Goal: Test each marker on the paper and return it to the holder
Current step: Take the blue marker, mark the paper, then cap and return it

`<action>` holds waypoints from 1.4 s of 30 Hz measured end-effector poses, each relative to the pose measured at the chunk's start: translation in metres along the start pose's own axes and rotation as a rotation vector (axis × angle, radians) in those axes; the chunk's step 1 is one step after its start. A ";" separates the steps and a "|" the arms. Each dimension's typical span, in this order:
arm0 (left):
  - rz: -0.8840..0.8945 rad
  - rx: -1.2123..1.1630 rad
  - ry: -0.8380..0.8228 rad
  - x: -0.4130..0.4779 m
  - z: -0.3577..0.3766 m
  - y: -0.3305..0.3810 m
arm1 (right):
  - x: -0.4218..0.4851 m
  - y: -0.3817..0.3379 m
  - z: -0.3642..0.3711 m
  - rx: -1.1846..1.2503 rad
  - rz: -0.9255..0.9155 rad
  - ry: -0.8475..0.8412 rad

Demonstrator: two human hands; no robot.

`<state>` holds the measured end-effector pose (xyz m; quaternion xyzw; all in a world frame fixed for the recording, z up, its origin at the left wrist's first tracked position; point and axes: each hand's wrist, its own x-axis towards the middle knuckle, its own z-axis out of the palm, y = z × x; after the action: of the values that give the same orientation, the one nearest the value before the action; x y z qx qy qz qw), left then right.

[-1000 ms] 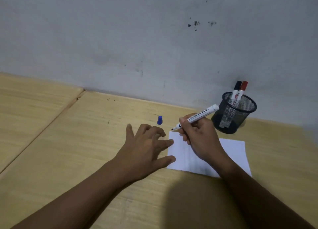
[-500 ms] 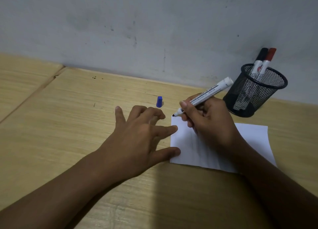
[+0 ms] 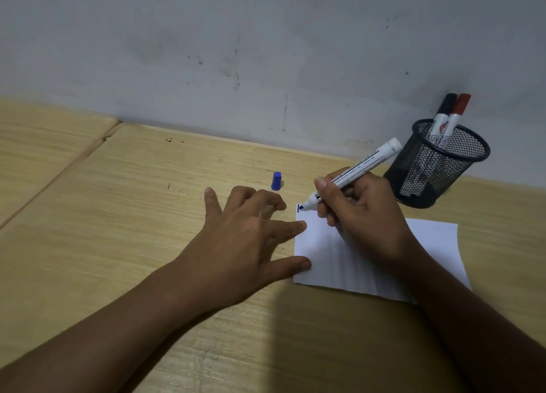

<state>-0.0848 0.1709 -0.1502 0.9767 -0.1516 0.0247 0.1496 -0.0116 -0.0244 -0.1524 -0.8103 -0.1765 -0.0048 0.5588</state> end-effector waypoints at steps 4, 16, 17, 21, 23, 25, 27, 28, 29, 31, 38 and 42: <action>-0.032 -0.144 0.088 -0.003 -0.002 0.004 | 0.002 -0.008 -0.008 0.287 0.069 0.059; -0.363 -0.337 0.133 0.060 -0.021 -0.003 | -0.016 -0.066 -0.043 0.383 0.046 0.223; -0.360 -0.380 0.179 0.059 -0.026 0.001 | -0.022 -0.070 -0.046 0.379 0.045 0.237; -0.268 -0.919 0.344 0.047 -0.064 0.039 | -0.036 -0.088 -0.061 0.403 0.064 0.333; -0.176 -1.054 0.329 0.038 -0.084 0.064 | -0.040 -0.101 -0.069 0.416 0.055 0.366; -0.102 -1.076 0.318 0.034 -0.095 0.086 | -0.045 -0.113 -0.078 0.423 0.032 0.382; -0.051 -1.079 0.312 0.032 -0.105 0.104 | -0.052 -0.125 -0.087 0.428 0.006 0.381; -0.031 -1.067 0.307 0.032 -0.109 0.111 | -0.056 -0.130 -0.092 0.430 -0.009 0.373; -0.007 -1.056 0.297 0.032 -0.112 0.118 | -0.060 -0.135 -0.096 0.424 -0.022 0.364; 0.047 -1.069 0.288 0.033 -0.116 0.133 | -0.068 -0.141 -0.105 0.392 -0.042 0.359; 0.180 -0.731 0.601 0.053 -0.121 0.172 | -0.070 -0.149 -0.138 0.365 0.042 0.442; 0.159 -0.638 0.703 0.074 -0.132 0.176 | -0.060 -0.135 -0.158 -0.195 -0.171 0.722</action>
<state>-0.0680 0.0287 0.0332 0.7999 -0.1662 0.3172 0.4816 -0.0770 -0.1427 0.0166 -0.7882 -0.0339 -0.3531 0.5028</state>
